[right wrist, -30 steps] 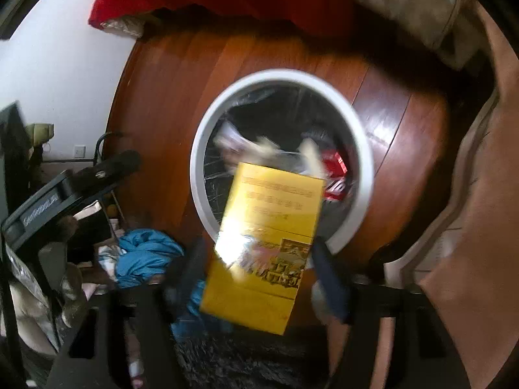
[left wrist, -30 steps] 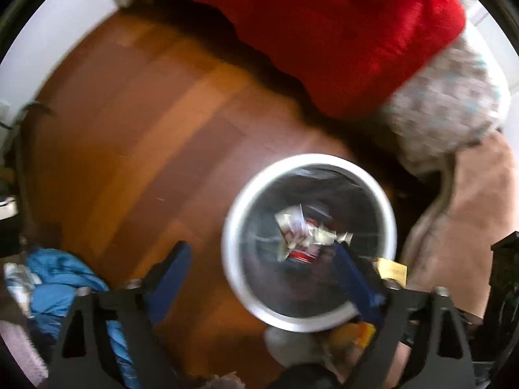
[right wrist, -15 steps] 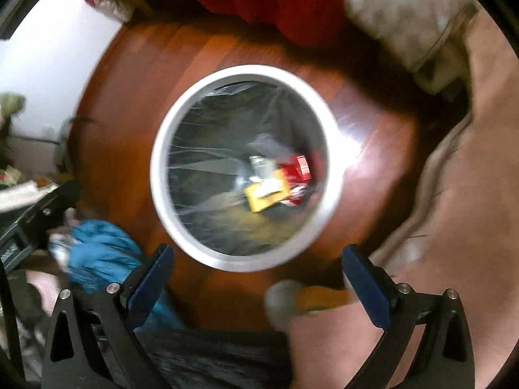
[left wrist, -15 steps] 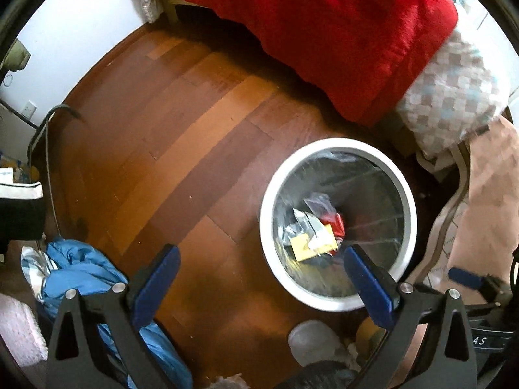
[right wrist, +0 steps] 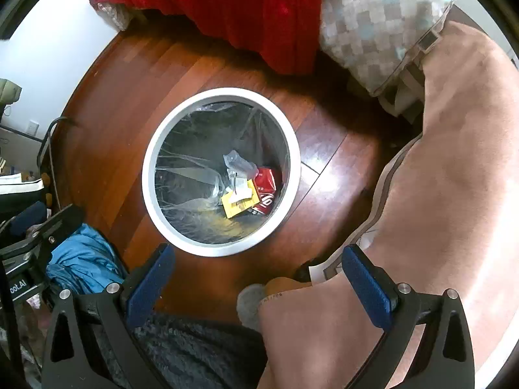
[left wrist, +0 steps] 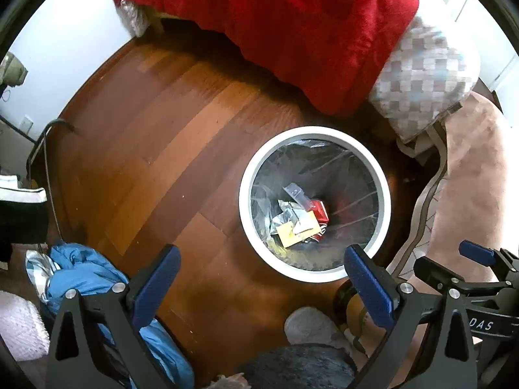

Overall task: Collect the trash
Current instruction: 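Move both tools back over the table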

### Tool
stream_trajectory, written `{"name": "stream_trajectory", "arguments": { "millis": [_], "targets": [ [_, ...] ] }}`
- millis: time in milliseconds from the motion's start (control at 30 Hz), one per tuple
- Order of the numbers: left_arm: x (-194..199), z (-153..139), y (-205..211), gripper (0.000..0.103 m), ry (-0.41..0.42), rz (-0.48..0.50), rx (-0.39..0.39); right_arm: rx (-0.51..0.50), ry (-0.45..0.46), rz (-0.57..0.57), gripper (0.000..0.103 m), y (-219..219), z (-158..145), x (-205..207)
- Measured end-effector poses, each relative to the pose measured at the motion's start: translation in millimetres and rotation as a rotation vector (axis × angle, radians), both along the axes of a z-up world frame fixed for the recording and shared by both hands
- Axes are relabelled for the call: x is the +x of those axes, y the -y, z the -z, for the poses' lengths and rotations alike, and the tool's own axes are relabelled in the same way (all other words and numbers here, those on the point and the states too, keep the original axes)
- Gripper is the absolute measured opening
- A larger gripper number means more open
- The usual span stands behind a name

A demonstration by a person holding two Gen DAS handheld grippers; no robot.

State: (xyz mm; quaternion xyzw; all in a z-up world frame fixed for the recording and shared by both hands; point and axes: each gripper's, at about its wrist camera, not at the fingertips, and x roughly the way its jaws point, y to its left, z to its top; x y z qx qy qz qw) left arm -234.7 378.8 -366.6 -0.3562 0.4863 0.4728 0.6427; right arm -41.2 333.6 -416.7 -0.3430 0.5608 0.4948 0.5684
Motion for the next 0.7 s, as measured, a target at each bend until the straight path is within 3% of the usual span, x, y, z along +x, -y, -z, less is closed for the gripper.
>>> {"name": "stream_trajectory", "arguments": {
  "millis": [467,700],
  "targets": [
    [1,-74,40,0.103,0.045,0.04,0.116,0.169,0.06,-0.008,0.103,36,-87,-2],
    [16,-135,79,0.103,0.08,0.083,0.222,0.289,-0.051,0.053,0.103,82,-146,18]
  ]
}}
